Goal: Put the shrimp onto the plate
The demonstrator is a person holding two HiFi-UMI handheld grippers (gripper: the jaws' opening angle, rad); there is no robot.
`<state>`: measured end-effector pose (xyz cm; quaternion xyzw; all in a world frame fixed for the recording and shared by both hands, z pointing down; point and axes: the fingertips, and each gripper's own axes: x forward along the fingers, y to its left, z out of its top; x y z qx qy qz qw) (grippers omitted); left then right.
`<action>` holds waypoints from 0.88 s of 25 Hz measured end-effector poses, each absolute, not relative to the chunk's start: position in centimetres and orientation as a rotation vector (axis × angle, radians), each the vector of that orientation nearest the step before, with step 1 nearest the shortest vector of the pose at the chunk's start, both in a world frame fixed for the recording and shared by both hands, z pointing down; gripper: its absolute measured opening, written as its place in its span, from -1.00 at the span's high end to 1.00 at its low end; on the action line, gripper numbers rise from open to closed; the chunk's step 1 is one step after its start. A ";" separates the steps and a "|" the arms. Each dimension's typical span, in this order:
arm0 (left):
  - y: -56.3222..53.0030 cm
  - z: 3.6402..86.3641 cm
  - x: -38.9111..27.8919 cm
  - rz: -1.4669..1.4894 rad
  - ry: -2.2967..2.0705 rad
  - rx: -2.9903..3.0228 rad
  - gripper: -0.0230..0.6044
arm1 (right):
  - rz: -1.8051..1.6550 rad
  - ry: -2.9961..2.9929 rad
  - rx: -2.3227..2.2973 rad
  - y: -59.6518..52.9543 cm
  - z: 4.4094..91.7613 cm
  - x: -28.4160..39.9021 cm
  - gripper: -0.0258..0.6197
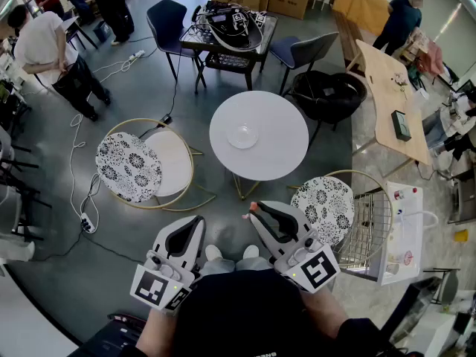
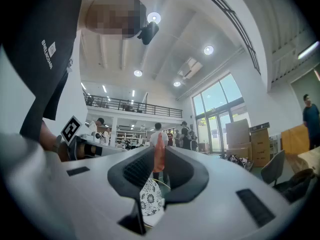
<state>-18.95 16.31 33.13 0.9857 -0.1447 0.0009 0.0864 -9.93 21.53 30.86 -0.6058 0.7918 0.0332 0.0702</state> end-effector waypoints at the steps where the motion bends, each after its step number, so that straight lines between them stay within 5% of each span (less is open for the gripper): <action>1: 16.6 33.2 -18.7 0.001 -0.429 2.932 0.91 | 0.110 2.385 -1.820 21.9 31.0 -9.7 0.70; 22: 19.8 34.4 -16.4 0.026 -0.508 2.923 0.91 | 0.023 2.338 -1.757 25.3 31.6 -4.9 0.70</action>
